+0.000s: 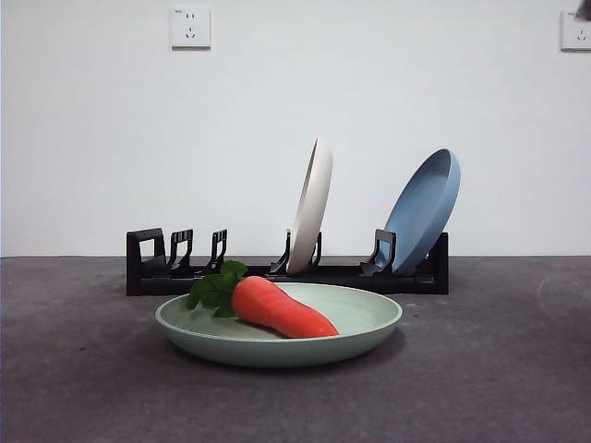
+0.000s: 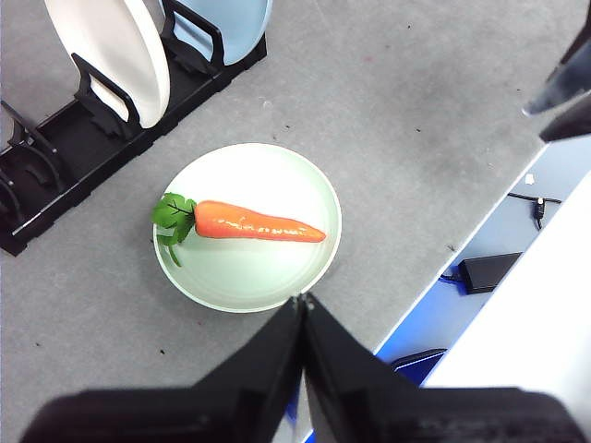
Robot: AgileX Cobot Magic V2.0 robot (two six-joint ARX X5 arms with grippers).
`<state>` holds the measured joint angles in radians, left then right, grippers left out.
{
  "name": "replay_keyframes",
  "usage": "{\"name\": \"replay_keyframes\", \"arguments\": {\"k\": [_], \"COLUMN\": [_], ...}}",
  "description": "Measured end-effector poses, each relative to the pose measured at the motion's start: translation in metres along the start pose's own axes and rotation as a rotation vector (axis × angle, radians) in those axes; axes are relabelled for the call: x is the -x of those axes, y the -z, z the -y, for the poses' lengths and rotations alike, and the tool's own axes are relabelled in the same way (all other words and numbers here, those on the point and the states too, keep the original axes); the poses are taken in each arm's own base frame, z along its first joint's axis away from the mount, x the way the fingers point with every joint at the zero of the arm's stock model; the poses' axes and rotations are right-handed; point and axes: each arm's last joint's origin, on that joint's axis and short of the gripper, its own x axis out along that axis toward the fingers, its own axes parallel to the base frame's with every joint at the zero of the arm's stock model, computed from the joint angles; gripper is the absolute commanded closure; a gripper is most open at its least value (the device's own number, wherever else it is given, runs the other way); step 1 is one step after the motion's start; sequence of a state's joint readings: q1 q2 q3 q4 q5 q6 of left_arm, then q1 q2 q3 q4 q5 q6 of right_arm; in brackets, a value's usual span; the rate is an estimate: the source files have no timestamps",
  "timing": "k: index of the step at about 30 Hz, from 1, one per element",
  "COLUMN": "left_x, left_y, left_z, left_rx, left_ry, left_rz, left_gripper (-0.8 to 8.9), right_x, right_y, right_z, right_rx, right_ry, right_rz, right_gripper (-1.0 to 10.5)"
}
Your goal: Take the green plate from the plate rack,put the plate on the table,take the carrot from the table,put the carrot in the plate
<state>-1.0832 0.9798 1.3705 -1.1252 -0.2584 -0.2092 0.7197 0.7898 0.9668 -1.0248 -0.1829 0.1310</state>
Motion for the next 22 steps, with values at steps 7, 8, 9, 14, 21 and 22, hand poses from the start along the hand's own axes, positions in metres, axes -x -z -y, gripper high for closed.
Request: {"name": "replay_keyframes", "arguments": {"k": [7, 8, 9, 14, 21, 22], "left_x": [0.0, 0.0, 0.0, 0.0, 0.0001, 0.0003], "left_y": [0.0, 0.0, 0.0, 0.0, -0.0002, -0.0003], "left_z": [0.0, 0.0, 0.0, 0.0, -0.0005, -0.002], "left_rx": [0.0, 0.0, 0.0, 0.0, -0.002, -0.008], "left_ry": [0.0, 0.0, 0.0, 0.0, -0.002, -0.008], "left_rz": [0.0, 0.0, 0.0, 0.0, 0.002, 0.004], "left_gripper": [8.17, 8.17, 8.17, 8.17, 8.17, 8.17], "right_x": [0.0, 0.0, 0.0, 0.0, 0.0, 0.0], "right_y": [0.0, 0.0, 0.0, 0.0, 0.0, 0.0], "right_z": [0.0, 0.0, 0.0, 0.0, 0.0, 0.0], "right_rx": [0.0, 0.0, 0.0, 0.0, 0.0, 0.0], "right_ry": [0.0, 0.001, 0.0, 0.001, 0.001, 0.001], "right_rz": [0.0, 0.0, 0.0, 0.0, 0.0, 0.0], "right_gripper": [9.5, 9.5, 9.5, 9.5, 9.5, 9.5]}}
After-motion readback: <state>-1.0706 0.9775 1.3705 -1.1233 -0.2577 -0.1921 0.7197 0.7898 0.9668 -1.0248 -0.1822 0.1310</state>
